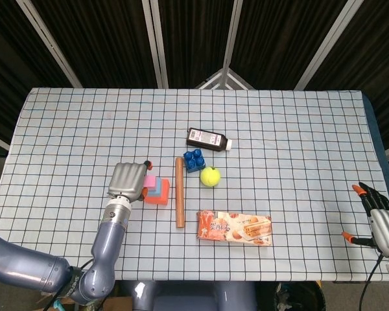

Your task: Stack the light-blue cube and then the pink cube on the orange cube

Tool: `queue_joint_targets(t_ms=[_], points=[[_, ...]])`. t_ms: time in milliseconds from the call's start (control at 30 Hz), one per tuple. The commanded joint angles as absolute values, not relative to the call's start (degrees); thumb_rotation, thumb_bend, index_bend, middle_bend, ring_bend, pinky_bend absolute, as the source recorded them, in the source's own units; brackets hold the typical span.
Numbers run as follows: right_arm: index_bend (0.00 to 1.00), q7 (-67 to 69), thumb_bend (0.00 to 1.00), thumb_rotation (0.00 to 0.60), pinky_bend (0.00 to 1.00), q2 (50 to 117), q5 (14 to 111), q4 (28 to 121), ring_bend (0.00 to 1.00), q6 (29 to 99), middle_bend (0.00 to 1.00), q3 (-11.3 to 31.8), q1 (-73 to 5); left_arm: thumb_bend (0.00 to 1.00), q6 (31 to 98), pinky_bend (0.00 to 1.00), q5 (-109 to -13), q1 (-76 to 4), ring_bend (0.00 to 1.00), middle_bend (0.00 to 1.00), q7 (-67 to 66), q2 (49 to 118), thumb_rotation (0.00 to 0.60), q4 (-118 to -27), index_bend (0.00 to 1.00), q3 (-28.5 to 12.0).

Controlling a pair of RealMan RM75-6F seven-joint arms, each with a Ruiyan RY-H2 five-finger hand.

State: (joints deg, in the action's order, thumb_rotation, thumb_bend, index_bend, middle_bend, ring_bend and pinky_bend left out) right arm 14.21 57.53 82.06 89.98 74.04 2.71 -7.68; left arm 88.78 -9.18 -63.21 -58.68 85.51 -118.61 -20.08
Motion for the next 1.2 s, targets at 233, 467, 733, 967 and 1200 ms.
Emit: queue_joint_targets(t_ms=[233, 467, 733, 967, 1200], points=[[0.00, 14.4, 0.13, 0.600, 0.10, 57.3, 81.8, 90.2, 0.01, 73.8, 0.01, 2.7, -7.6, 0.39, 89.3, 0.91, -10.2, -62.8, 0.80, 0.83, -59.2, 84.9, 0.600, -119.6, 0.27, -19.3], [0.00, 14.6, 0.13, 0.600, 0.10, 57.1, 81.4, 90.3, 0.01, 73.8, 0.01, 2.8, -7.5, 0.39, 89.8, 0.91, -11.6, -61.0, 0.80, 0.83, -58.7, 82.0, 0.600, -123.1, 0.28, -17.9], [0.00, 14.4, 0.13, 0.600, 0.10, 57.1, 81.8, 90.5, 0.01, 73.9, 0.01, 2.8, -7.6, 0.39, 92.5, 0.86, -27.4, -50.6, 0.76, 0.79, -48.4, 70.0, 0.600, -135.0, 0.28, -11.7], [0.00, 12.5, 0.13, 0.600, 0.10, 57.4, 81.8, 91.2, 0.01, 73.7, 0.01, 2.7, -7.7, 0.38, 88.9, 0.54, -53.1, -35.4, 0.45, 0.50, -29.9, 58.2, 0.600, -134.3, 0.17, 2.4], [0.00, 8.4, 0.13, 0.600, 0.10, 58.6, 81.6, 91.8, 0.01, 76.0, 0.01, 3.2, -7.3, 0.38, 85.2, 0.29, -69.5, -25.2, 0.16, 0.23, -13.3, 56.3, 0.600, -117.8, 0.11, 11.2]])
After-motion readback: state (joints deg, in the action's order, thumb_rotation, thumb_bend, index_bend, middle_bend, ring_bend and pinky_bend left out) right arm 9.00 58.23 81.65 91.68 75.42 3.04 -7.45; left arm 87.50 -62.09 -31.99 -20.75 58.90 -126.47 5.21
